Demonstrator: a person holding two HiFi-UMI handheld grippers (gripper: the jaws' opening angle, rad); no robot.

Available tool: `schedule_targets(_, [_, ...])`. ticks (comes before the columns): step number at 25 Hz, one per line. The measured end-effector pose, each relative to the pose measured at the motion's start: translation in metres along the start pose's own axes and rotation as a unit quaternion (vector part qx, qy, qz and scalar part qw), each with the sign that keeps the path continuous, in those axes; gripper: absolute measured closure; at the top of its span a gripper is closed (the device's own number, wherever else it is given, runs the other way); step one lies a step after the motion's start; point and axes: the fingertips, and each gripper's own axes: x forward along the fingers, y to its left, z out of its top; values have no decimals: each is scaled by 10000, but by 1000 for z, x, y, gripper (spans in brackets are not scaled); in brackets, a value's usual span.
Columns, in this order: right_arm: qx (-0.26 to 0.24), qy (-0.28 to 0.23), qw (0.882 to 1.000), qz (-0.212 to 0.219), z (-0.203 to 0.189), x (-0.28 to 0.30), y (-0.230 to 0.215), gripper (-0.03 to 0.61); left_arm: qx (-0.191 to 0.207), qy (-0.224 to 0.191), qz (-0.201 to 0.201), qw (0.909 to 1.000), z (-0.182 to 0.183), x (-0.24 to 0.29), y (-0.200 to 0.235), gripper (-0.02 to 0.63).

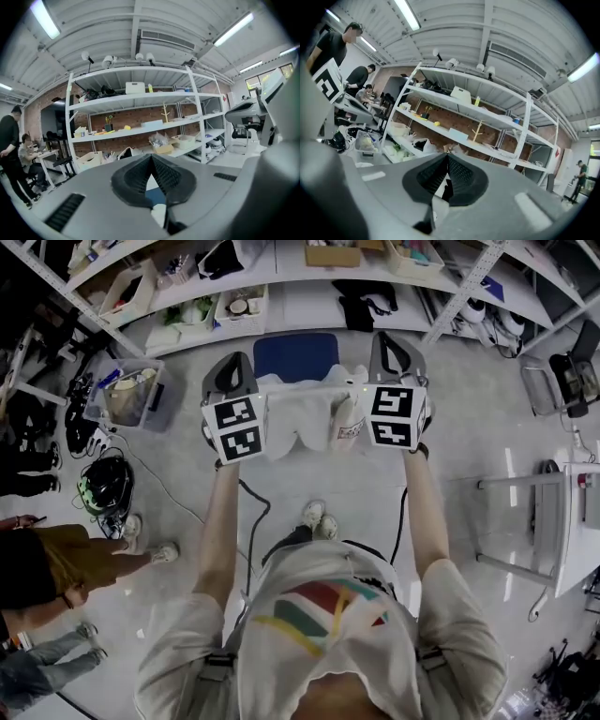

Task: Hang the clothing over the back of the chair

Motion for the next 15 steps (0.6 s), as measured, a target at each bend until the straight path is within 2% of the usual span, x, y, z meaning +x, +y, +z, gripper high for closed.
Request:
schedule_targets(4, [235,-508,9983,-172,41,-35,-14,572,-235,-530,16,9983,41,-34,-1,598])
schedule_targets(8, [566,-963,9935,-201,67,-71,-21,572,-393,-827,-41,9958,66,-69,-14,598])
schedule_targets(11, [715,-1176,9903,-184,74,-96,-16,572,-428,-922,55,9948,68,-94,-21,598])
schedule_targets(15, [737,-1214,9899,6,70,-119,0,572,-540,-964,44,9939,61,-117,-26,598])
